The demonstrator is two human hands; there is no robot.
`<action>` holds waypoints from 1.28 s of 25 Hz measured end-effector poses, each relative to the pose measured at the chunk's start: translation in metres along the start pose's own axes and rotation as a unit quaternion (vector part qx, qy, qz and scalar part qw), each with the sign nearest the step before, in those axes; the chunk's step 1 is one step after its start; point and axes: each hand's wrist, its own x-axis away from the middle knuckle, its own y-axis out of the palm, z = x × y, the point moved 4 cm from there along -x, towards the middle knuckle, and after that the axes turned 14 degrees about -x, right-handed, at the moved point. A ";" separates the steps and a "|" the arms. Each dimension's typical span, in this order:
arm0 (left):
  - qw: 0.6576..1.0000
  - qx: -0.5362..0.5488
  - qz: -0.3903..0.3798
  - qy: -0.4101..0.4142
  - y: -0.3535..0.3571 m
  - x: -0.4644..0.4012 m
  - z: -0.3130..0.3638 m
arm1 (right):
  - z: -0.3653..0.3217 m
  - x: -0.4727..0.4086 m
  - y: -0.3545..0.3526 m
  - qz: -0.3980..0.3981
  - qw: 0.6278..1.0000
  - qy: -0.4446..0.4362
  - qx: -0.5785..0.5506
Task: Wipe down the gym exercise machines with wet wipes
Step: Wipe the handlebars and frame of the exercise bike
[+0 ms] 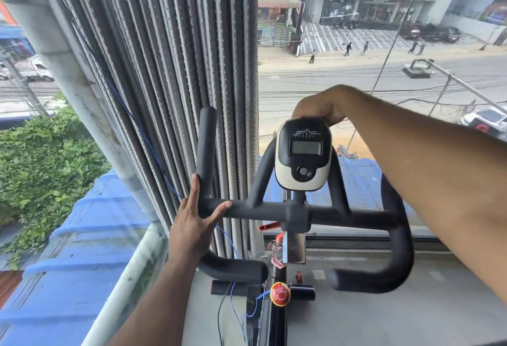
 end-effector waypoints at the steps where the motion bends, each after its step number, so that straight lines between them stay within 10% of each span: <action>1: 1.000 0.000 -0.003 -0.001 0.001 0.000 -0.001 | 0.005 0.002 -0.001 -0.001 0.999 -0.017 -0.033; 8: 1.000 0.000 -0.008 -0.002 0.002 0.000 0.000 | -0.038 -0.011 0.029 -0.047 0.983 0.009 0.176; 16: 1.000 0.007 -0.002 -0.001 0.000 -0.001 -0.001 | -0.062 0.000 0.170 -0.151 0.830 -0.030 0.536; 20: 1.000 -0.002 -0.002 -0.001 0.000 -0.002 -0.002 | -0.060 0.023 0.159 0.073 0.879 -0.277 0.380; 23: 1.000 -0.003 -0.013 -0.005 -0.001 0.000 -0.003 | 0.000 0.082 0.148 0.244 0.834 -0.457 0.189; 32: 1.000 -0.004 -0.011 0.003 0.001 -0.001 -0.004 | 0.137 0.093 0.173 0.410 0.818 -0.397 0.072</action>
